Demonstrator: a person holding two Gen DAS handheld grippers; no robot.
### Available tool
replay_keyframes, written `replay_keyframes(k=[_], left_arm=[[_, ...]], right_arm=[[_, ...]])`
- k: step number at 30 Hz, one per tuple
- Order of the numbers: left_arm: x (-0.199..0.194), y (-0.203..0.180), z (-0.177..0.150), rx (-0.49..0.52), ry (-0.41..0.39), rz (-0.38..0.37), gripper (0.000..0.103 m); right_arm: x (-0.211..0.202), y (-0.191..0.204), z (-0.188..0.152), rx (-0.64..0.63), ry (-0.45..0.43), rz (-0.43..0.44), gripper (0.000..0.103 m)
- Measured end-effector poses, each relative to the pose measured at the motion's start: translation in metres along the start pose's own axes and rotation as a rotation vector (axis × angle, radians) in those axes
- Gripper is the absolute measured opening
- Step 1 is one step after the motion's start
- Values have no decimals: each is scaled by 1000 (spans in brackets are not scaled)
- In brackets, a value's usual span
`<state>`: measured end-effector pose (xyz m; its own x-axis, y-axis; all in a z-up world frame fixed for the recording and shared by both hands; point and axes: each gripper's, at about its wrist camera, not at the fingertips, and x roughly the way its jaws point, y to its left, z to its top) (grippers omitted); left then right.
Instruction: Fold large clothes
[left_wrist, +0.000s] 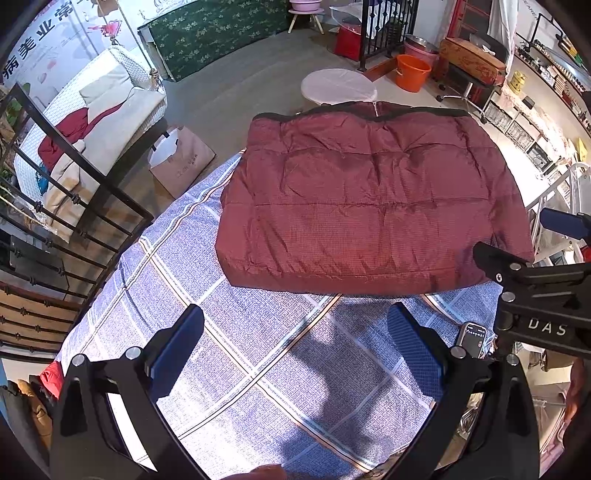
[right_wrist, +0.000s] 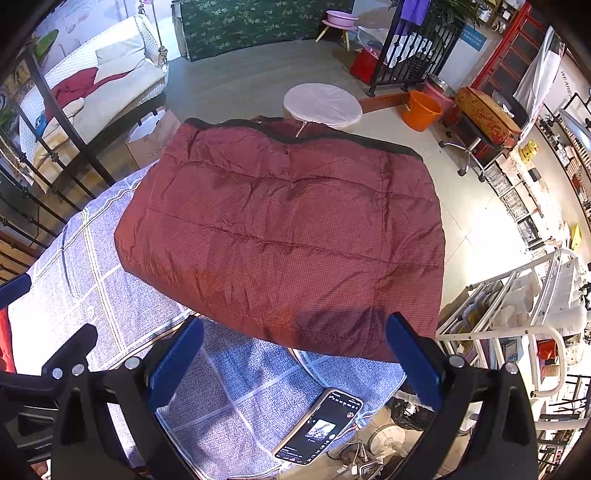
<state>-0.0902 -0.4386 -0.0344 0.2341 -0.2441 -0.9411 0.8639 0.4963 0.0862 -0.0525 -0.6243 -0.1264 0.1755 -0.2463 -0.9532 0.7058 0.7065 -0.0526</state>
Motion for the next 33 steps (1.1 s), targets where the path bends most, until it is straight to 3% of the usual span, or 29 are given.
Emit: replay_keyframes(k=[23,27,33], left_arm=[[-5,-3,-5,27,-8,0,98],[-15,0,-9,5,-112,-9,98],[-18,8,-15,-57,-198,59,98]], right_arm=[[0,-1,2,-1,0,1,97],[0,-1,1,0,1,2,97],[2,-4,-1,6,2,3,97]])
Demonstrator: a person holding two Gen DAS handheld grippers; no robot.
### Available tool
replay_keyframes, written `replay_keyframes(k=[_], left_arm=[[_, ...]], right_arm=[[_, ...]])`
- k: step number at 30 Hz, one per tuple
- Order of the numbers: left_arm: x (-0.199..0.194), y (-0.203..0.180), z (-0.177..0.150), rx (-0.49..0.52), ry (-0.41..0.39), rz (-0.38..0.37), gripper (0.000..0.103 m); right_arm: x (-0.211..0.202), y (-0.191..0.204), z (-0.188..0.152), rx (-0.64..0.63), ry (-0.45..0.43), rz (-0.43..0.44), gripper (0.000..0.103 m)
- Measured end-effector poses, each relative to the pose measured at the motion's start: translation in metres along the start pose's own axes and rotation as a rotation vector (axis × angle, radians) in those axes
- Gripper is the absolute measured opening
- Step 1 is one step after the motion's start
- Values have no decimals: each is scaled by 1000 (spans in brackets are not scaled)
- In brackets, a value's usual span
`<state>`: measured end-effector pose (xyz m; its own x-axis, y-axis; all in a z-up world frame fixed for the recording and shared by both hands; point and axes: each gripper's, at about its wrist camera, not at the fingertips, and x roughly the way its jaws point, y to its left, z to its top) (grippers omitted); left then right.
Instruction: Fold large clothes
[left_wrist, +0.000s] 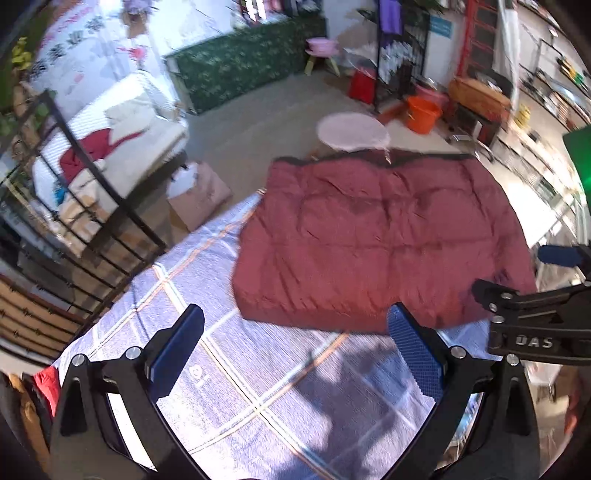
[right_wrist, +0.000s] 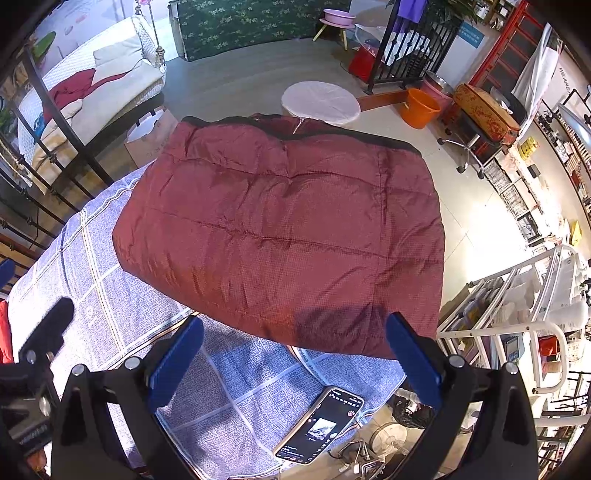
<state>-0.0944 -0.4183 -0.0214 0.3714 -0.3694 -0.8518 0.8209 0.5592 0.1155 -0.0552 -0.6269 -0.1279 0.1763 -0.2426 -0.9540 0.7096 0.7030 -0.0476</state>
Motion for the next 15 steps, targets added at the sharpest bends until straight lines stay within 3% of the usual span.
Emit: replay_keyframes(k=[4,6,15], left_arm=[[16,1,2,0,111,-66,98],[20,-1,2,22,133,-49,98],[20,-6,-1,36,144,-47,98]], right_arm=[[1,-1,-1,4,-1,-1,97],[2,0,-1,2,1,1,97],[2,1,-3,-2,-7,2,97]])
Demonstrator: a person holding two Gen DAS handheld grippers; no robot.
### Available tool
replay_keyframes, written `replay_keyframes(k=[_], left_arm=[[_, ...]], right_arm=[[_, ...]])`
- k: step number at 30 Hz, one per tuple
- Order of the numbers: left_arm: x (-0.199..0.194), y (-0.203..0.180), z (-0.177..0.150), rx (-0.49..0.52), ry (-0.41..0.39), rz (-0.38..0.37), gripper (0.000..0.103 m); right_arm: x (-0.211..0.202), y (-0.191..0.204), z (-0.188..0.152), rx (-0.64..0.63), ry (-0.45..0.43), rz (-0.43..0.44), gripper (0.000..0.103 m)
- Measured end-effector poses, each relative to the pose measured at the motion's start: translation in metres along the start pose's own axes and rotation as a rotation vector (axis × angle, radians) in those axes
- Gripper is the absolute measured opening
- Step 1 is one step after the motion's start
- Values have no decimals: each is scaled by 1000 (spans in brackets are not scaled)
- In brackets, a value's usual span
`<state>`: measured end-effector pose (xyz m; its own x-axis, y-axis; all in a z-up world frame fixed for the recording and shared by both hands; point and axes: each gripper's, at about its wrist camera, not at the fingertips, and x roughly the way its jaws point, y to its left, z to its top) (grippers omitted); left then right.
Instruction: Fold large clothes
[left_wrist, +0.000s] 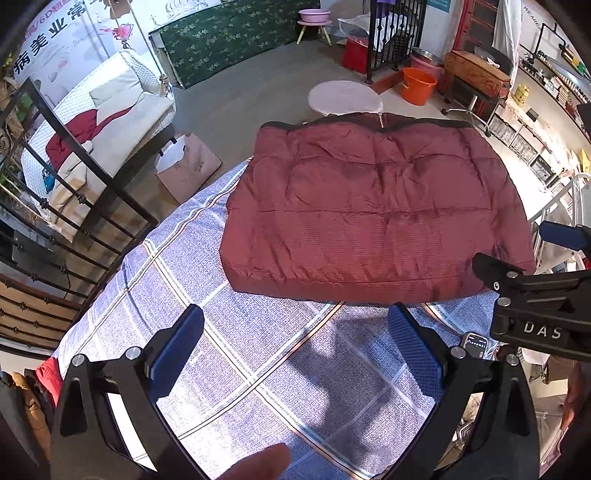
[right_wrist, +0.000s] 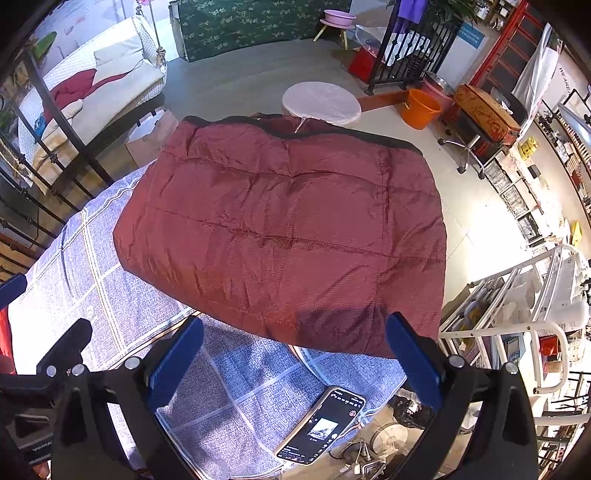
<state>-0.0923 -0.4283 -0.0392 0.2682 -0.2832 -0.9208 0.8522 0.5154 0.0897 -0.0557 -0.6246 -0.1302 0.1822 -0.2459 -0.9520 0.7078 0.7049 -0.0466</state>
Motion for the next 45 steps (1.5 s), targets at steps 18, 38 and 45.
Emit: replay_keyframes(k=[18,38,45], left_arm=[[1,2,-3,-3,17,4,98],[2,2,-4,-3,19,4,98],[2,1,-3,-2,19,4,98]], right_arm=[[-1,-1,1,0,-2,0,97],[-3,-1,2,-1,-5,-1,97],[-3,-1,2,0,-5,-1,97]])
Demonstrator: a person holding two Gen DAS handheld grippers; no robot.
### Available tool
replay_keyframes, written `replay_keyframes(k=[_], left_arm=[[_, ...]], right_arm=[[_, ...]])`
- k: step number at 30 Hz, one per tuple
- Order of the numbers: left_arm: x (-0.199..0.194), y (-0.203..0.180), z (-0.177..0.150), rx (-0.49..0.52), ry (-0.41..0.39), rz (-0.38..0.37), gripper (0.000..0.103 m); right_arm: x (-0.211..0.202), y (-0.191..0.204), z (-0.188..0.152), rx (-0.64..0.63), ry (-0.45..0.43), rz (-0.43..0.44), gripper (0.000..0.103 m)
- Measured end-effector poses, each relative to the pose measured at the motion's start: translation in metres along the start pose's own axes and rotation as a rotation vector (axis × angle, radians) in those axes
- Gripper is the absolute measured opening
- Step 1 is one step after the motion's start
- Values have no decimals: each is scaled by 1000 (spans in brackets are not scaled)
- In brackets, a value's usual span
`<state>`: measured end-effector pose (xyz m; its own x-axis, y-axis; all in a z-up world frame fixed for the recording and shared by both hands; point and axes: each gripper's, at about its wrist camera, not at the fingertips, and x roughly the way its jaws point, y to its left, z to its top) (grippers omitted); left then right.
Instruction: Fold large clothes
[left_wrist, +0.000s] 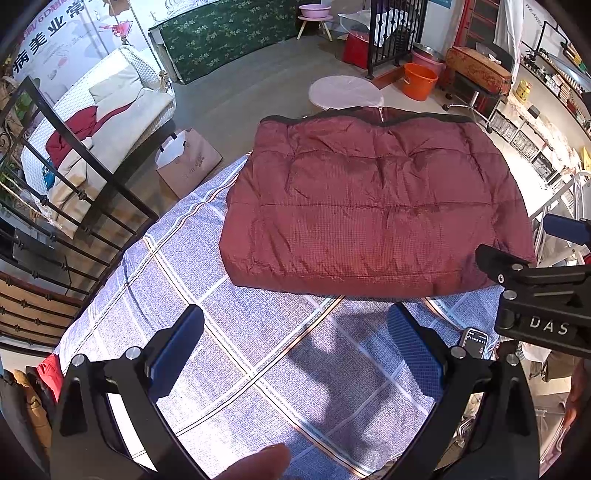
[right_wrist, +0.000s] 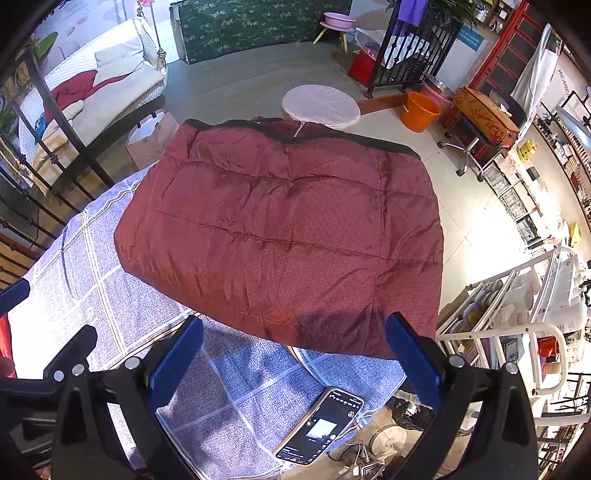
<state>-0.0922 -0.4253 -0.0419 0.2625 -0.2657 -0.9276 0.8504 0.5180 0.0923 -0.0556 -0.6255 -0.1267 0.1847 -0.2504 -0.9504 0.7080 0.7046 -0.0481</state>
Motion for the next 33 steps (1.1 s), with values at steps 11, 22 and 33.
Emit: replay_keyframes(k=[11,22,33], left_arm=[[0,0,0,2,0,1,98],[-2,-4,0,11,-1,3,98],[-9,-6,-5,12,-76,33,98]], right_arm=[[-1,0,1,-1,-1,-2,97],[-2,-1,1,0,0,-1,97],[-2,-1,0,0,1,-3,97]])
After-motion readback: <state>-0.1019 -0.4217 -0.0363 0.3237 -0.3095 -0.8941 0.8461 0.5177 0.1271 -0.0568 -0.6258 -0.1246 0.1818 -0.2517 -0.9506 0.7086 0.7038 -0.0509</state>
